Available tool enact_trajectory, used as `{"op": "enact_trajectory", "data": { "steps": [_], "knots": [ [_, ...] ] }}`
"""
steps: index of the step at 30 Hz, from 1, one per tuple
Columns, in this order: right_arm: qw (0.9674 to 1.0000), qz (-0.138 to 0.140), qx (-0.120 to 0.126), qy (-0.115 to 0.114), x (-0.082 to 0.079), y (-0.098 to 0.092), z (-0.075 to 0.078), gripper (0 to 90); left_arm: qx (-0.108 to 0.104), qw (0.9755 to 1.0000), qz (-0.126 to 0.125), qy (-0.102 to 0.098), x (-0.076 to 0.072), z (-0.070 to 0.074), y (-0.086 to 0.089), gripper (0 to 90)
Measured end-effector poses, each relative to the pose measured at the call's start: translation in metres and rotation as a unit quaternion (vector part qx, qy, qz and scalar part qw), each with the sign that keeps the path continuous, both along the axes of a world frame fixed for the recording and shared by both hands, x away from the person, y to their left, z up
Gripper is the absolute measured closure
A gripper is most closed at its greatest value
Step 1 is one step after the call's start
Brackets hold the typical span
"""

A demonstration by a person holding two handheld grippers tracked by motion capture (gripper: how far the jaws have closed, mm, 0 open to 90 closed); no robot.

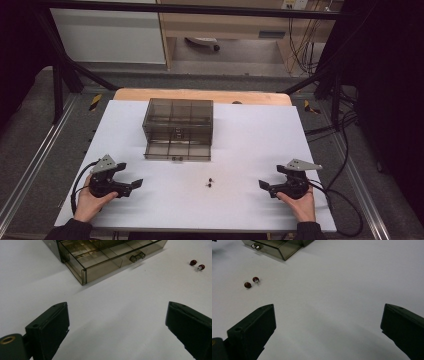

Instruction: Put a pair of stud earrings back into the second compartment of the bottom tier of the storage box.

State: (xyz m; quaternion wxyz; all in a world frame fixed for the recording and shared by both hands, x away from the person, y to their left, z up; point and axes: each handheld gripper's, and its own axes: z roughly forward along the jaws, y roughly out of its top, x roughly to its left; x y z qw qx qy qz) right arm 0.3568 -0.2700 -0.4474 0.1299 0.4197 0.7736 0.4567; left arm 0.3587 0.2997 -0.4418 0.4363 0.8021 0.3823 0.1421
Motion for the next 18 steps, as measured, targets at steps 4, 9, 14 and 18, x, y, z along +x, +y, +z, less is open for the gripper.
{"op": "enact_trajectory", "data": {
  "steps": [4,9,14,18],
  "knots": [
    [1.0000,0.003,-0.005,0.003,0.0003,-0.0002,-0.0005,0.7,0.007,1.0000,0.000,0.003,0.0010,-0.0019,0.0003,4.8],
    [1.0000,0.004,-0.008,0.003,0.0006,0.0003,-0.0006,0.7,0.002,1.0000,0.004,0.003,0.0017,-0.0021,0.0009,4.9],
    [0.9999,0.009,0.003,0.009,-0.0003,0.0022,-0.0001,0.8,0.008,0.9999,0.007,0.001,0.0026,-0.0012,0.0010,4.9],
    [0.9999,0.015,0.000,0.007,-0.0002,0.0082,0.0015,0.7,0.006,1.0000,0.006,0.000,0.0018,-0.0014,0.0010,4.8]
  ]
}}
